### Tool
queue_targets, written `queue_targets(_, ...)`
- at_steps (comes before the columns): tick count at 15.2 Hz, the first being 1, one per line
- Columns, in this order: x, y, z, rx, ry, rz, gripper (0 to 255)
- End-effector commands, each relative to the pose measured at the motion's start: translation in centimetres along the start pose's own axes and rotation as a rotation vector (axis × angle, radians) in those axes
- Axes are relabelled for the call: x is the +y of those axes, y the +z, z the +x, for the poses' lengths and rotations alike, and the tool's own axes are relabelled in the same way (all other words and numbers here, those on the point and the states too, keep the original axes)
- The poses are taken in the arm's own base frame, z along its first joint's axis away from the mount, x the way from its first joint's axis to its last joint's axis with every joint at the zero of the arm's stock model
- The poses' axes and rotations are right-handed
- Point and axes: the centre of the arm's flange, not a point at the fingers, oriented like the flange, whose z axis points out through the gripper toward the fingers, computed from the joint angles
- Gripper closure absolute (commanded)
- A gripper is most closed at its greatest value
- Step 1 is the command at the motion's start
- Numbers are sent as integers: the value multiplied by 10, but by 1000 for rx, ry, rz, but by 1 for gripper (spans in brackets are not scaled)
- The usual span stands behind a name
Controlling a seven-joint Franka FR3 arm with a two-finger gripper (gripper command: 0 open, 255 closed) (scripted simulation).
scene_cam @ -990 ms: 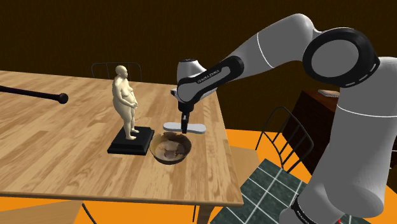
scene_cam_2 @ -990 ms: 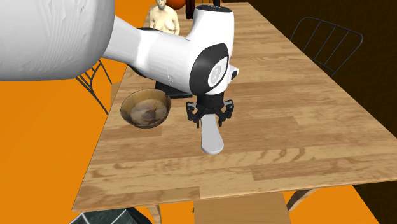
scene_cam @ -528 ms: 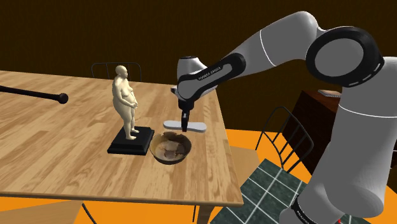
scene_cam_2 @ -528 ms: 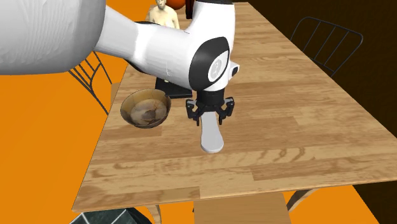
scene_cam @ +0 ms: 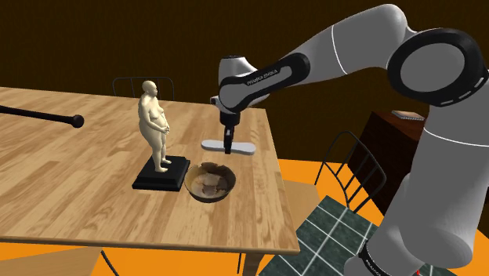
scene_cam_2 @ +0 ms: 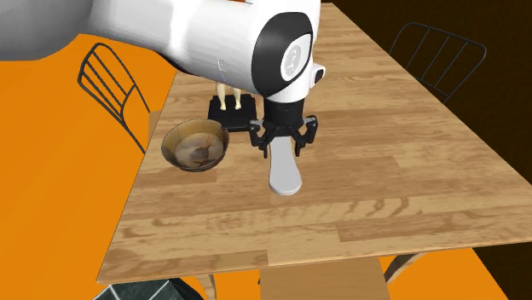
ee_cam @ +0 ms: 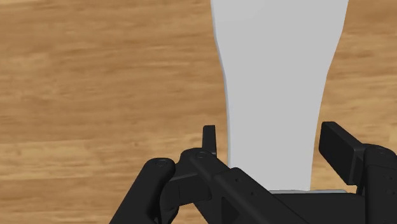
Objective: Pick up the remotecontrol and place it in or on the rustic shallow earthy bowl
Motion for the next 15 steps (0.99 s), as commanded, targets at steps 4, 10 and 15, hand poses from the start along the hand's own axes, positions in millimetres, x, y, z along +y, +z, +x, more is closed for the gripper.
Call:
queue_targets(4, 0, -26, 1, 0, 0, 0, 255)
queue_targets(10, 1, -58, 0, 0, 0, 0, 255)
queue_targets(15, 1, -85, 0, 0, 0, 0, 255)
